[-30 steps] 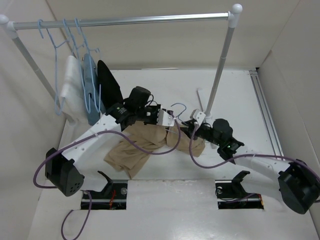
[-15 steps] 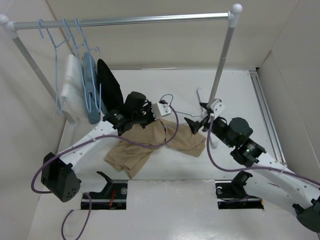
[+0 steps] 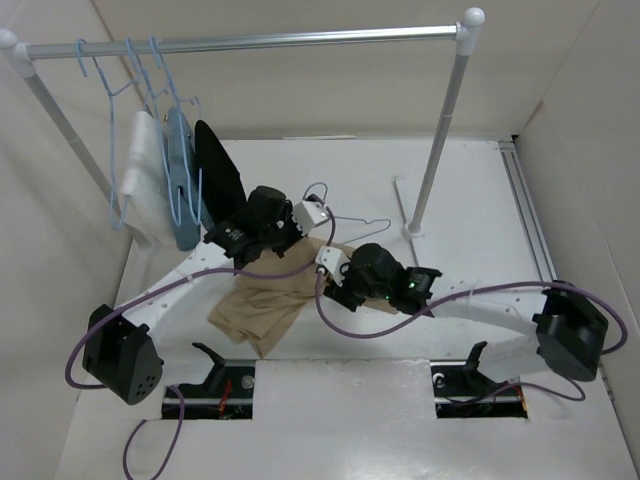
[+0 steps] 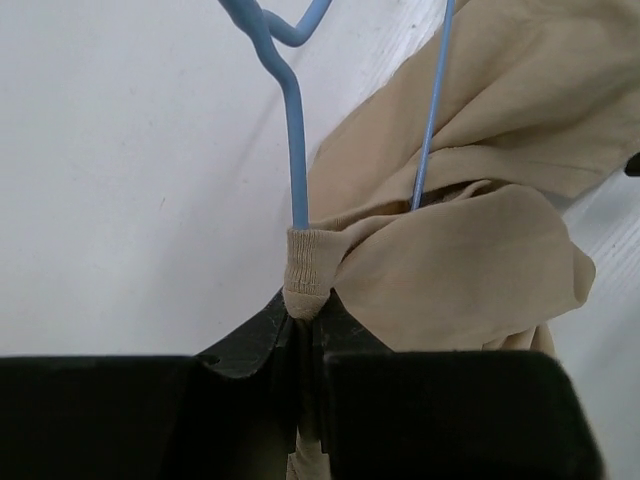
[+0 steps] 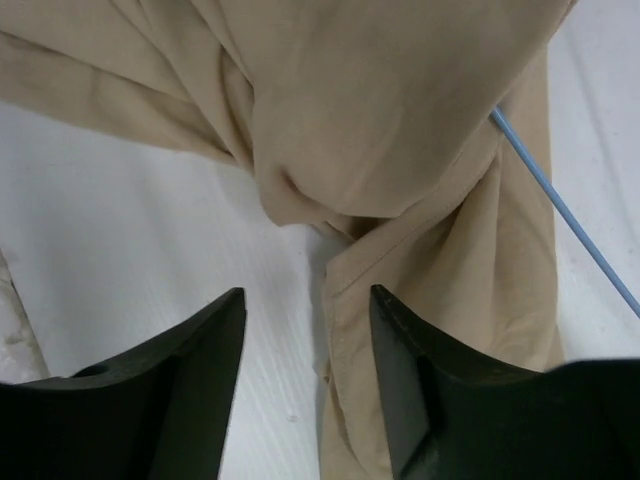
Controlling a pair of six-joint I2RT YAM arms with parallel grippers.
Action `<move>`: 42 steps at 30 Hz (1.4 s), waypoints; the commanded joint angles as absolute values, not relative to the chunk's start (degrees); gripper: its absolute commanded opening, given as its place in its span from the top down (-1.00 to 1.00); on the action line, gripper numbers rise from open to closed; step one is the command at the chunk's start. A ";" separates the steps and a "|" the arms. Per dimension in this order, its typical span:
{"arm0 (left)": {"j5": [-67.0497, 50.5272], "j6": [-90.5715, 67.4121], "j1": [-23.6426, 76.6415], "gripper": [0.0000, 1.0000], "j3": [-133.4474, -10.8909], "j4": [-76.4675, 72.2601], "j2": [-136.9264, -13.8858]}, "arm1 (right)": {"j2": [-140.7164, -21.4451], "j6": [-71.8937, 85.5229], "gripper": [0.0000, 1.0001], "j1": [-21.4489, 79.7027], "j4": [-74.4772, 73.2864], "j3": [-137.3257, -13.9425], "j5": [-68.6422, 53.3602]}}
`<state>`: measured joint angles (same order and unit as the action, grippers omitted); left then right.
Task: Place the t-shirt on the hanger
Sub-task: Place tshirt on hanger
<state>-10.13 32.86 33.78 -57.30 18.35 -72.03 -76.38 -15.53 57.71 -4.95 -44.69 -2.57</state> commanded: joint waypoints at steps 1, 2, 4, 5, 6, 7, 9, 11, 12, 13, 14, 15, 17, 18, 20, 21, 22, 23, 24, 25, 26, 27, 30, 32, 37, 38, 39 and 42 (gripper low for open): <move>-9.93 31.03 33.40 1.00 -57.39 15.38 -69.43 | -80.84 -14.95 -0.19 57.83 -4.39 -47.89 -1.42; -9.93 31.03 33.40 1.00 -57.39 15.38 -68.91 | -83.30 -13.72 -0.25 57.83 -4.39 -48.60 -0.01; -9.93 31.03 33.40 1.00 -56.87 15.38 -68.38 | -84.81 -10.21 -0.27 57.83 -4.92 -49.22 2.36; -9.24 31.03 33.40 1.00 -56.87 15.38 -68.38 | -85.34 -9.33 -0.27 57.83 -4.92 -48.61 2.37; -9.23 31.03 33.40 1.00 -56.26 14.86 -68.38 | -86.04 -7.14 -0.27 57.83 -4.92 -48.60 2.37; -8.53 31.03 33.40 1.00 -56.25 14.85 -67.77 | -86.04 -5.99 -0.27 57.83 -4.92 -47.73 3.24; -7.92 31.03 33.40 1.00 -55.63 14.85 -67.76 | -85.52 -3.79 -0.27 57.83 -5.54 -46.25 5.62; -7.39 31.03 33.40 1.00 -55.63 14.85 -67.76 | -82.81 -0.28 -0.24 57.83 -5.54 -44.92 7.98; -7.38 31.03 33.40 1.00 -55.03 14.85 -67.76 | -77.75 1.65 -0.28 57.83 -3.01 -42.65 8.52; -7.38 31.03 33.40 1.00 -55.02 14.85 -67.76 | -74.39 2.37 -0.35 57.83 -0.99 -41.15 8.53; -7.38 31.55 33.40 1.00 -55.02 14.85 -67.24 | -70.79 2.37 -0.45 57.83 1.12 -39.39 9.05; -7.99 31.55 33.40 1.00 -55.02 14.85 -67.24 | -67.10 1.59 -0.62 57.83 2.71 -37.98 9.05; -8.69 32.16 33.40 1.00 -55.02 14.85 -67.24 | -57.07 0.54 -0.76 57.83 4.04 -35.60 11.06; -9.22 32.17 33.40 1.00 -54.50 14.85 -67.24 | -54.26 -0.34 -0.83 57.83 4.74 -35.60 11.07; -9.23 32.17 33.40 1.00 -54.49 14.85 -67.24 | -47.94 -2.36 -0.98 57.83 5.27 -34.20 11.07; -9.23 32.17 33.40 1.00 -54.49 14.85 -67.24 | -46.51 -3.07 -0.98 57.83 5.27 -34.19 11.07; -9.23 32.17 33.40 1.00 -54.49 14.85 -67.24 | -45.36 -3.60 -0.98 57.83 5.27 -33.67 11.07; -9.23 32.17 33.40 1.00 -54.49 14.33 -67.24 | -44.05 -3.60 -0.98 57.83 5.27 -32.71 10.20; -9.23 31.47 33.40 1.00 -55.10 14.33 -67.24 | -44.03 -4.13 -0.98 57.83 4.66 -32.70 9.67; -9.75 31.46 33.40 1.00 -55.11 14.33 -67.24 | -44.03 -4.13 -0.98 57.83 4.66 -31.83 7.93; -9.76 30.68 33.40 1.00 -55.80 14.33 -67.24 | -45.25 -4.13 -0.98 57.83 3.96 -31.82 6.95; -10.45 29.72 32.79 1.00 -55.81 14.33 -67.76 | -48.22 -3.00 -0.98 57.83 2.82 -31.82 6.25; -11.95 28.04 32.78 1.00 -57.48 14.85 -67.76 | -55.69 0.25 -0.69 57.83 -0.25 -34.35 10.00; -11.95 27.33 32.26 1.00 -58.18 14.85 -68.38 | -58.43 4.21 -0.36 57.83 -1.49 -34.37 14.39; -11.95 27.33 32.26 1.00 -57.66 15.38 -68.38 | -68.43 4.49 -0.11 57.83 0.70 -35.32 12.84; -11.95 27.86 32.26 1.00 -57.66 15.38 -68.38 | -69.95 3.09 -0.14 57.83 0.70 -36.11 11.09; -11.43 27.86 32.26 1.00 -57.66 15.38 -68.90 | -71.09 3.08 -0.18 57.83 0.70 -36.73 8.81; -10.90 27.86 32.26 1.00 -57.66 15.38 -68.91 | -73.56 1.85 -0.33 57.83 1.93 -37.79 9.39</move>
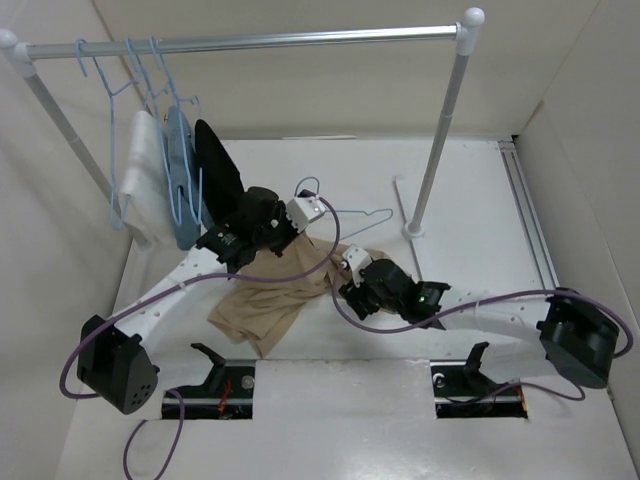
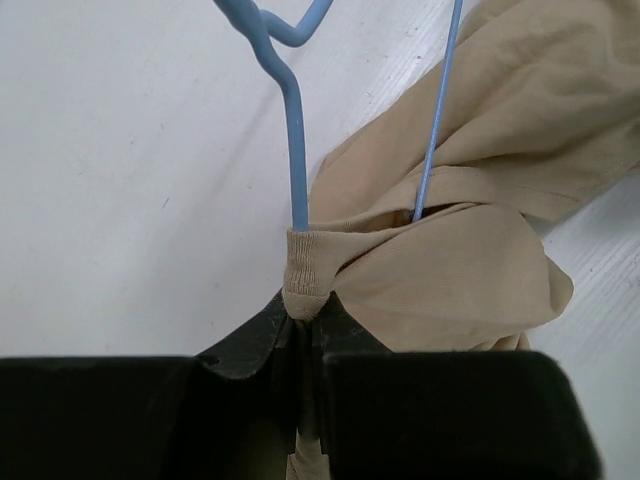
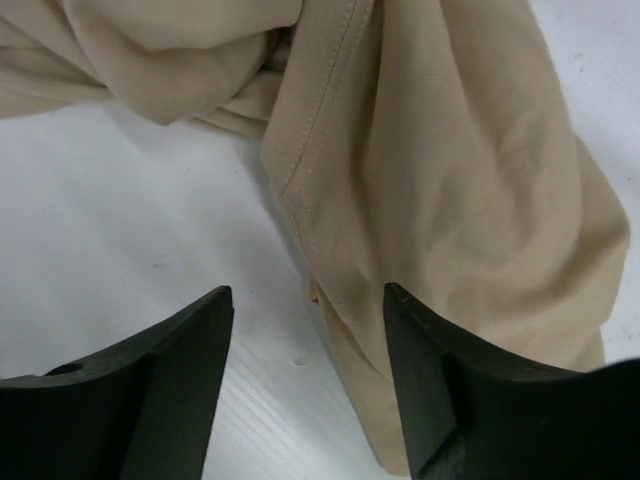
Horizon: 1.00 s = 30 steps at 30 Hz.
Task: Place the t-shirt on the hanger
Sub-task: Place tshirt on hanger
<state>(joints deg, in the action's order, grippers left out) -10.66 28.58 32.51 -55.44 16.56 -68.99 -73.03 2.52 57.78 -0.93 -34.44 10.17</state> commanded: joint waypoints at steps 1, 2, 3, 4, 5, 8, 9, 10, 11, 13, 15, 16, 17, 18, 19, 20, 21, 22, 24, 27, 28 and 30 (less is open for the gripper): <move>-10.90 27.86 32.26 1.00 -57.66 15.38 -68.91 | -73.56 1.32 -0.37 57.83 2.54 -37.79 10.19; -10.90 27.86 32.26 1.00 -57.66 15.38 -68.91 | -75.48 1.32 -0.40 57.83 3.33 -37.79 10.72; -10.90 27.86 32.26 1.00 -57.66 15.38 -68.91 | -76.72 0.80 -0.40 57.83 3.34 -37.79 10.72; -10.90 27.86 32.26 1.00 -57.66 15.38 -68.91 | -78.12 0.79 -0.40 57.83 3.34 -38.32 11.42; -10.90 27.86 32.26 1.00 -57.66 15.38 -68.91 | -79.44 0.79 -0.33 57.31 3.34 -38.93 10.56; -10.90 27.86 32.26 1.00 -57.66 15.38 -68.91 | -83.49 2.02 -0.10 55.99 3.34 -39.55 9.14; -10.90 27.86 31.73 1.00 -57.66 15.38 -68.91 | -84.02 2.02 -0.04 54.94 3.34 -39.55 9.14; -10.90 27.86 31.73 1.00 -57.66 15.38 -68.91 | -84.81 2.63 0.01 54.32 3.34 -39.55 9.14; -10.90 27.86 31.73 1.00 -57.66 15.38 -68.91 | -84.81 2.64 0.04 53.79 3.34 -40.07 8.62; -10.90 27.86 31.73 1.00 -57.66 15.38 -68.91 | -86.13 2.64 0.12 52.48 3.34 -40.69 7.82; -10.90 27.86 31.73 1.00 -57.66 15.38 -68.91 | -86.13 2.64 0.42 51.77 3.34 -40.69 7.21; -10.90 27.86 31.73 1.00 -57.66 15.38 -68.91 | -85.61 2.64 0.56 51.07 3.34 -40.69 7.21; -10.90 27.86 31.73 1.00 -57.66 15.38 -68.91 | -84.74 3.51 0.72 51.06 3.34 -40.08 7.21; -10.90 27.86 31.73 1.00 -57.66 15.38 -68.91 | -83.68 4.12 0.90 50.11 3.34 -39.56 7.73; -10.90 28.38 31.73 1.00 -57.66 15.38 -68.91 | -82.19 4.91 1.00 48.44 3.34 -38.07 7.73; -10.90 28.39 31.03 1.00 -57.66 16.08 -68.91 | -78.70 6.84 1.00 47.04 2.47 -37.27 7.73; -10.90 28.39 31.03 1.00 -57.66 16.08 -68.91 | -76.66 7.90 1.00 45.11 1.50 -36.66 7.21; -11.42 28.39 29.63 1.00 -57.66 16.08 -68.21 | -74.55 8.78 1.00 42.65 0.54 -36.13 5.29; -13.26 28.39 28.13 1.00 -57.66 17.40 -67.59 | -67.96 11.67 1.00 34.13 -0.96 -34.20 2.91; -18.09 30.84 26.89 1.00 -57.66 19.06 -65.05 | -61.03 13.27 1.00 22.35 -0.97 -32.17 -3.94; -21.41 32.76 26.89 1.00 -57.66 19.68 -63.21 | -60.13 13.27 1.00 20.06 -0.97 -32.17 -7.44; -25.21 40.03 26.89 1.00 -56.70 21.35 -60.75 | -58.63 13.79 1.00 14.80 -1.49 -32.17 -10.44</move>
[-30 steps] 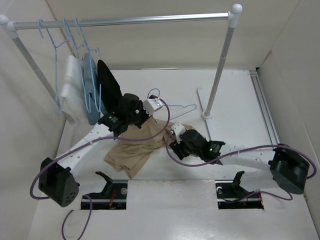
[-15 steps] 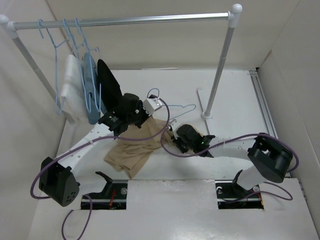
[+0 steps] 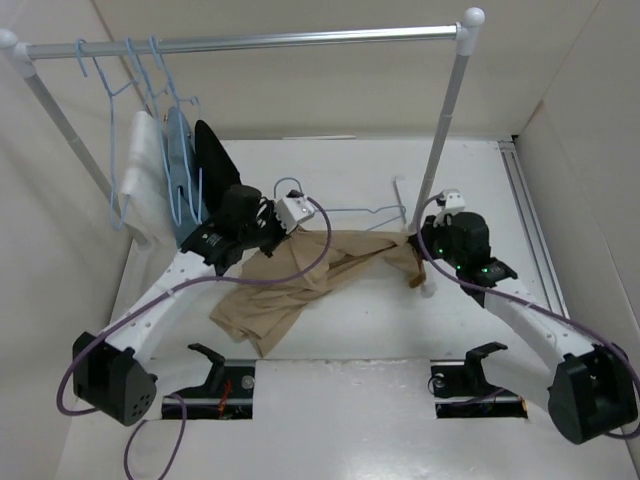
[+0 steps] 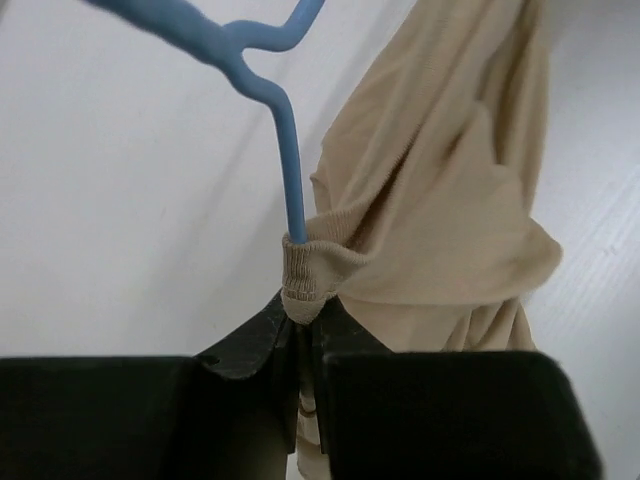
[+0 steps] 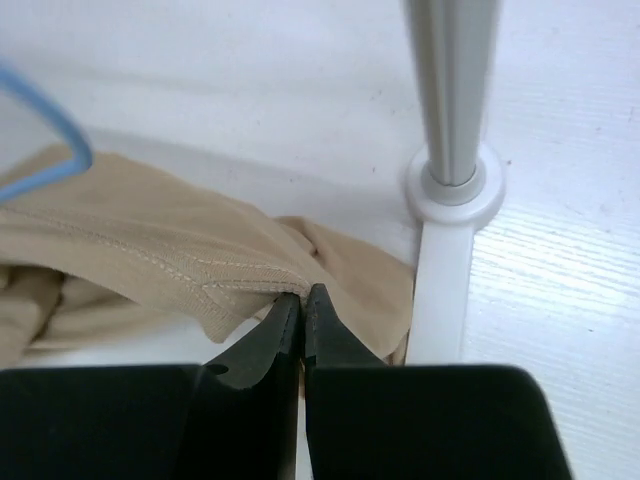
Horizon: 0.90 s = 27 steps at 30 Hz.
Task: Place the t-shirt on the hanger
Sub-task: Place tshirt on hanger
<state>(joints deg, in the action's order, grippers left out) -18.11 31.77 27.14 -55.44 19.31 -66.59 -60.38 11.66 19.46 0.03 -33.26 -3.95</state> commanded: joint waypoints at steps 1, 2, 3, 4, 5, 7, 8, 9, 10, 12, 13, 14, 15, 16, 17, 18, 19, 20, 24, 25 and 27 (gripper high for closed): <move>-26.44 41.64 26.89 1.00 -55.91 21.36 -57.77 | -58.62 14.41 1.00 13.46 -1.49 -32.17 -11.76; -27.06 42.88 26.89 1.00 -55.12 20.84 -56.44 | -58.62 14.41 1.00 12.23 -1.49 -32.17 -13.95; -27.07 43.67 26.89 1.00 -53.54 20.22 -55.29 | -58.62 14.41 1.00 10.04 -1.49 -31.65 -14.93; -27.07 44.29 26.89 1.00 -53.53 19.61 -54.50 | -59.15 14.41 1.00 9.15 -1.49 -31.64 -15.81; -26.55 44.82 26.89 1.00 -52.92 19.60 -53.88 | -59.15 14.41 1.00 8.36 -1.49 -31.64 -16.60; -24.71 45.62 26.89 1.00 -52.91 20.30 -53.88 | -59.15 14.41 1.00 6.33 -1.49 -31.11 -18.80; -23.65 45.62 26.89 1.00 -52.91 20.82 -54.57 | -58.45 13.80 1.00 6.33 -1.49 -31.11 -19.50; -21.55 47.27 26.89 1.00 -52.91 20.83 -55.28 | -57.93 13.28 1.00 6.33 -1.49 -31.11 -20.03; -19.71 47.28 26.89 1.00 -51.87 20.83 -55.28 | -57.22 12.75 1.00 5.81 -1.49 -31.11 -20.82; -13.84 47.29 27.50 1.00 -51.07 19.86 -57.47 | -54.94 11.43 1.00 5.80 -1.49 -31.81 -22.40; -12.23 47.89 27.51 1.00 -51.06 19.34 -58.35 | -54.32 11.43 1.00 5.80 -1.49 -31.82 -23.28; -11.09 47.90 27.51 1.00 -51.06 19.34 -59.32 | -53.19 10.56 1.00 5.80 -1.49 -32.60 -24.16; -10.29 47.90 27.51 1.00 -51.06 19.86 -60.98 | -52.65 10.55 1.00 5.80 -1.49 -33.22 -24.95; -9.59 47.90 27.51 1.00 -51.06 19.86 -61.52 | -52.12 10.55 1.00 5.80 -1.49 -33.22 -26.35; -9.58 47.90 27.51 1.00 -51.06 19.86 -61.52 | -52.12 10.55 1.00 5.80 -1.49 -33.74 -26.89; -9.58 48.77 27.51 1.00 -51.06 19.86 -62.05 | -51.25 10.02 1.00 5.28 -1.49 -33.75 -27.50; -10.80 49.56 27.51 1.00 -51.06 20.47 -61.44 | -50.54 10.02 1.00 5.27 -1.49 -33.75 -28.03; -11.85 50.61 27.51 1.00 -50.02 20.48 -60.83 | -50.54 10.02 1.00 4.75 -1.49 -33.75 -28.73; -14.68 55.54 27.51 1.00 -45.81 18.91 -55.47 | -50.54 10.02 1.00 2.73 -1.49 -33.75 -29.27; -15.20 56.16 27.51 1.00 -45.01 18.90 -54.24 | -51.15 10.02 1.00 2.72 -2.02 -33.75 -29.27; -15.21 57.83 27.51 1.00 -42.73 17.85 -51.16 | -51.94 10.02 1.00 2.20 -2.02 -33.75 -29.79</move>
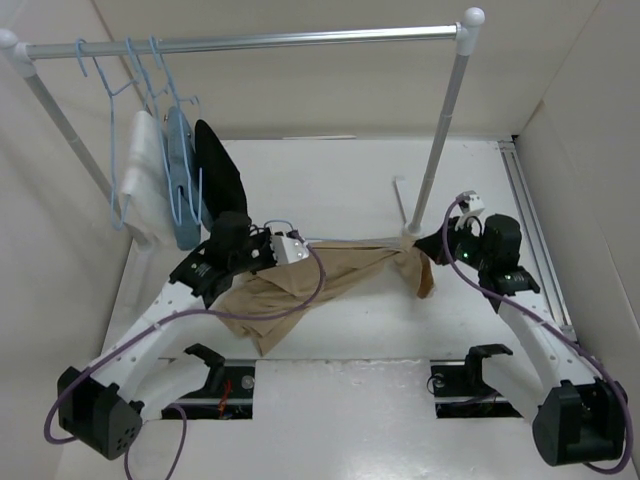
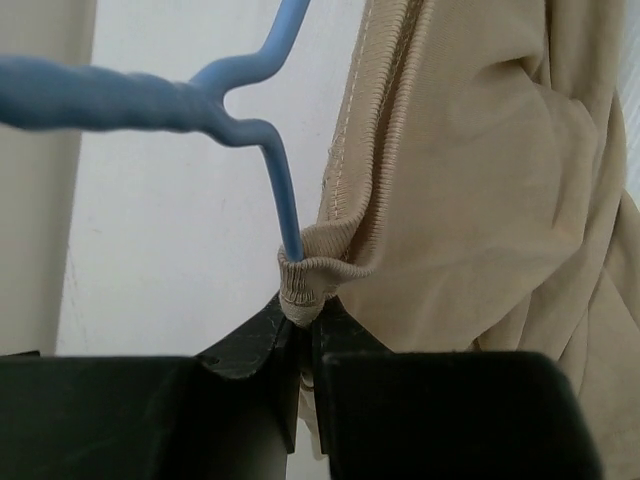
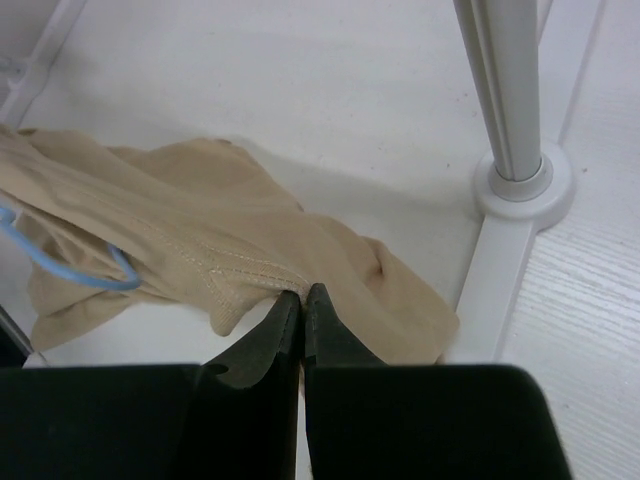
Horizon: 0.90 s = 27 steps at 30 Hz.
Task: Place the t-shirt on the hanger
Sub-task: Place tshirt on hanger
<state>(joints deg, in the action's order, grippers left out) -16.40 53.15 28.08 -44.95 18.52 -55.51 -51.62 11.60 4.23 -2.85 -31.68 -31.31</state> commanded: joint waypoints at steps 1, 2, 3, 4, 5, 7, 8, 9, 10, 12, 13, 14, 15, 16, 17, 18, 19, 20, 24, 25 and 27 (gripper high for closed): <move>-15.21 58.44 27.51 1.00 -42.11 17.84 -50.37 | -52.64 9.50 1.00 1.59 -2.02 -34.36 -30.49; -15.21 58.97 27.51 1.00 -41.58 17.84 -49.84 | -52.65 9.49 1.00 1.58 -2.02 -34.89 -30.50; -13.38 59.58 28.03 1.00 -41.57 17.84 -49.83 | -53.17 8.97 1.00 1.58 -2.02 -34.89 -31.19; -12.14 59.59 28.04 1.00 -40.88 17.06 -49.83 | -53.17 8.96 1.00 1.58 -2.02 -35.50 -31.72; -10.65 58.46 28.04 1.00 -40.87 16.53 -50.70 | -53.17 8.44 1.00 1.58 -2.02 -36.20 -32.34; -6.78 55.48 28.56 1.00 -42.87 16.52 -54.56 | -53.17 7.30 1.00 1.58 -2.02 -36.91 -35.40; -6.25 54.85 28.56 1.00 -44.02 17.92 -56.15 | -53.17 7.29 1.00 1.58 -2.02 -36.91 -36.55; -5.54 54.15 28.56 1.00 -44.99 18.54 -57.73 | -53.17 6.60 1.00 1.58 -2.02 -37.44 -37.61; -4.06 53.62 29.26 1.00 -46.48 19.15 -60.53 | -53.17 5.98 1.00 1.58 -2.02 -37.44 -39.79; -2.29 52.82 29.88 1.00 -47.10 19.16 -62.48 | -53.17 5.37 1.00 1.58 -2.02 -38.06 -41.83; -0.55 52.82 29.88 1.00 -47.11 18.46 -63.19 | -52.65 5.36 1.00 1.58 -2.02 -38.06 -43.58; -0.01 52.21 30.49 1.00 -47.11 17.94 -63.89 | -52.65 5.36 1.00 1.58 -2.02 -38.58 -44.29; 0.00 52.21 30.50 1.00 -47.63 16.80 -63.90 | -52.04 5.36 1.00 1.58 -2.02 -38.58 -44.99; 0.52 50.47 30.50 1.00 -47.64 16.79 -63.90 | -51.34 4.75 1.00 1.58 -2.89 -38.58 -45.00; 0.53 49.75 30.50 1.00 -48.25 16.18 -63.90 | -51.33 4.75 1.00 1.58 -2.90 -39.11 -45.61; -0.08 48.96 30.50 1.00 -49.30 16.17 -63.90 | -50.72 4.05 1.00 1.58 -3.68 -39.11 -45.62; -0.09 48.09 30.50 1.00 -49.83 16.17 -64.42 | -50.71 2.82 1.00 1.58 -4.91 -39.11 -46.40; -0.70 47.29 30.50 1.00 -50.36 16.87 -64.42 | -50.19 2.81 1.00 1.58 -5.88 -39.11 -46.41; -0.70 46.76 31.38 1.00 -50.36 16.70 -64.42 | -50.19 1.49 1.00 1.58 -7.82 -39.73 -49.64; 0.34 46.24 32.07 1.00 -50.36 15.74 -64.42 | -50.79 1.49 1.00 1.58 -7.82 -40.42 -50.70; 1.14 43.52 32.08 1.00 -51.06 15.12 -65.47 | -51.50 0.36 1.00 1.58 -8.52 -41.21 -53.07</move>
